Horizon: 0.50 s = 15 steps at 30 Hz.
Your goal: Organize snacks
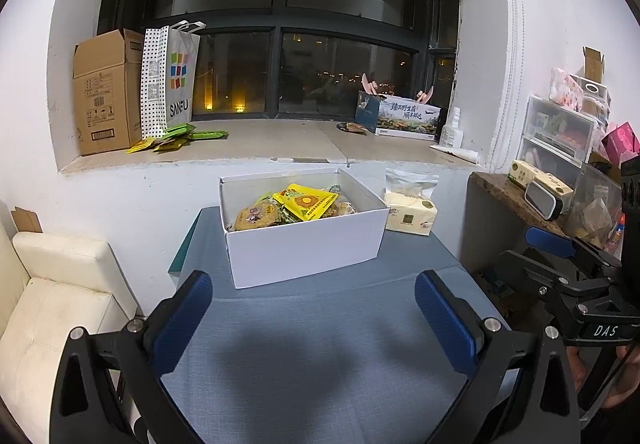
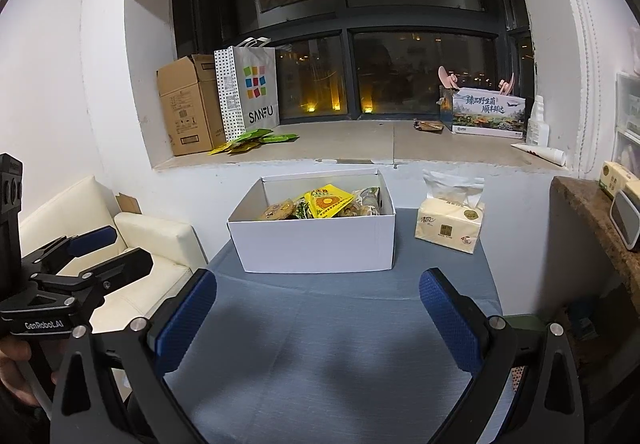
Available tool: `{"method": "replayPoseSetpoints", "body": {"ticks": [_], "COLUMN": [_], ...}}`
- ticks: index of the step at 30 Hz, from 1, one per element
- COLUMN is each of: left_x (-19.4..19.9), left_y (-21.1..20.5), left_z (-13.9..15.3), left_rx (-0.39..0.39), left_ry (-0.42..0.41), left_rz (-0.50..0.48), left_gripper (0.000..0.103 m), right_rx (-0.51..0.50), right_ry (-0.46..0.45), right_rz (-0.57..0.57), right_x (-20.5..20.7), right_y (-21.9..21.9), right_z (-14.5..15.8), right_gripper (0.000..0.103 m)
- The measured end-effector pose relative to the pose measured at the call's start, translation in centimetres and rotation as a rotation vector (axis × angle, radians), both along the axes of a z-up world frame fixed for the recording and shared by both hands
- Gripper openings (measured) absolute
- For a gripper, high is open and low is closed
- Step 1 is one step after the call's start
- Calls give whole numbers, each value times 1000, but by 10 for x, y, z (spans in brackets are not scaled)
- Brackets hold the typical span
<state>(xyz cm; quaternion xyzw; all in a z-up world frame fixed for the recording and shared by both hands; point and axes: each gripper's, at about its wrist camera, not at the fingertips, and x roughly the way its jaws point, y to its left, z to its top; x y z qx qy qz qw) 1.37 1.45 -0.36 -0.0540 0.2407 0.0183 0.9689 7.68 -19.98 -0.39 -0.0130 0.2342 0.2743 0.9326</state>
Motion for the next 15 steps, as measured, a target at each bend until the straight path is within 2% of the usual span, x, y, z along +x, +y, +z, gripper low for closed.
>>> {"method": "replayPoseSetpoints", "body": {"ticks": [15], "left_x": [0], "left_y": [-2], "left_z": [0], "left_rx": [-1], "left_ry": [3], "left_rz": [-6], "left_gripper": [103], "right_rx": [-11], "right_ry": [-1], "right_rz": [3], "right_x": [-2], "right_y": [3], "right_z": [0], "right_gripper": [103]}}
